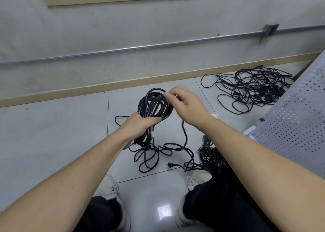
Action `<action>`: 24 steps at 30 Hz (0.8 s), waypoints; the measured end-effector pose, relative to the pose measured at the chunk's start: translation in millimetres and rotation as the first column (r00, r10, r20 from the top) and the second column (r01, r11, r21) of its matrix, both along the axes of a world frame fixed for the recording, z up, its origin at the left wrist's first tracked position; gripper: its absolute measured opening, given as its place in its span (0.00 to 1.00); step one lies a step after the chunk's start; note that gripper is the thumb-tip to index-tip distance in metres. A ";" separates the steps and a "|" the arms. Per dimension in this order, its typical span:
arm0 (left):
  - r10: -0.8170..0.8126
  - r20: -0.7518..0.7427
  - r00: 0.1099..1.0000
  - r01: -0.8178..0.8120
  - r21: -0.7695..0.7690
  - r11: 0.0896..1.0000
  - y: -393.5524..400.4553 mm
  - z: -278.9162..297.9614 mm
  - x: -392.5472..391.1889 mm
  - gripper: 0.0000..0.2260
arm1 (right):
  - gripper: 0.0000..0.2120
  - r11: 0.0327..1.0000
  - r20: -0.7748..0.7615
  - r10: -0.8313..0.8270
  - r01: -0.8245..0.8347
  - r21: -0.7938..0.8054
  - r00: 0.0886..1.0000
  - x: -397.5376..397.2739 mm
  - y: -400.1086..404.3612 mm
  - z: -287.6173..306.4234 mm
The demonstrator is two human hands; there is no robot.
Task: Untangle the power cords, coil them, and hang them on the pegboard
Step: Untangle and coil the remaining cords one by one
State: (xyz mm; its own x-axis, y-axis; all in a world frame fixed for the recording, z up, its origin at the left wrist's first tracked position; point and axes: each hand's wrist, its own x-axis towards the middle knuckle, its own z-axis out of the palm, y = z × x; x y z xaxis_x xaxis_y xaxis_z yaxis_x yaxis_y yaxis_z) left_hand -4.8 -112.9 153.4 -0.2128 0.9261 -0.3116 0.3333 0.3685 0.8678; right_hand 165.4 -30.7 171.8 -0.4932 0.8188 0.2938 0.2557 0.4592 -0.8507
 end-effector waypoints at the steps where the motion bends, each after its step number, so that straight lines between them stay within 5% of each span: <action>1: -0.026 0.009 1.000 0.025 0.023 0.999 -0.2 -0.2 2.9 0.20 | 0.12 1.000 -0.029 -0.020 0.020 0.003 0.999 -1.8 2.0 -0.6; 6: -0.083 0.072 0.994 0.073 0.136 0.988 -4.3 3.9 9.6 0.15 | 0.13 0.993 -0.088 -0.063 0.053 -0.102 0.994 -7.6 0.3 0.6; 9: -0.110 0.107 0.988 0.085 0.214 0.973 -9.5 6.8 14.9 0.14 | 0.02 0.972 -0.248 -0.130 0.074 -0.222 0.960 -19.9 -9.2 -2.5; 13: -0.175 0.141 0.974 0.139 0.230 0.963 -13.2 7.5 15.0 0.14 | 0.29 0.856 -0.323 -0.263 0.065 -0.513 0.909 -27.6 -9.9 -6.6; 16: -0.225 0.185 0.957 0.184 0.217 0.959 -16.0 5.0 13.3 0.15 | 0.34 0.758 -0.254 -0.287 0.057 -0.650 0.923 -24.1 -8.4 -5.2; 24: -0.125 0.305 0.944 0.098 0.104 0.990 -13.2 7.9 24.3 0.14 | 0.19 0.627 -0.389 -0.444 -0.030 -0.779 0.807 -21.7 -0.9 0.0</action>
State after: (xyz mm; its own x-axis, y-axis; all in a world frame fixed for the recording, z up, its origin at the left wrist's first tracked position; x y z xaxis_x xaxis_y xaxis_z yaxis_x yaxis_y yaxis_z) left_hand 19.5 -126.1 161.3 -0.0121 0.9645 -0.2636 0.0771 0.2638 0.9615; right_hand 143.7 -31.6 171.8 -0.2493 0.9204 -0.3013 -0.3089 -0.3704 -0.8760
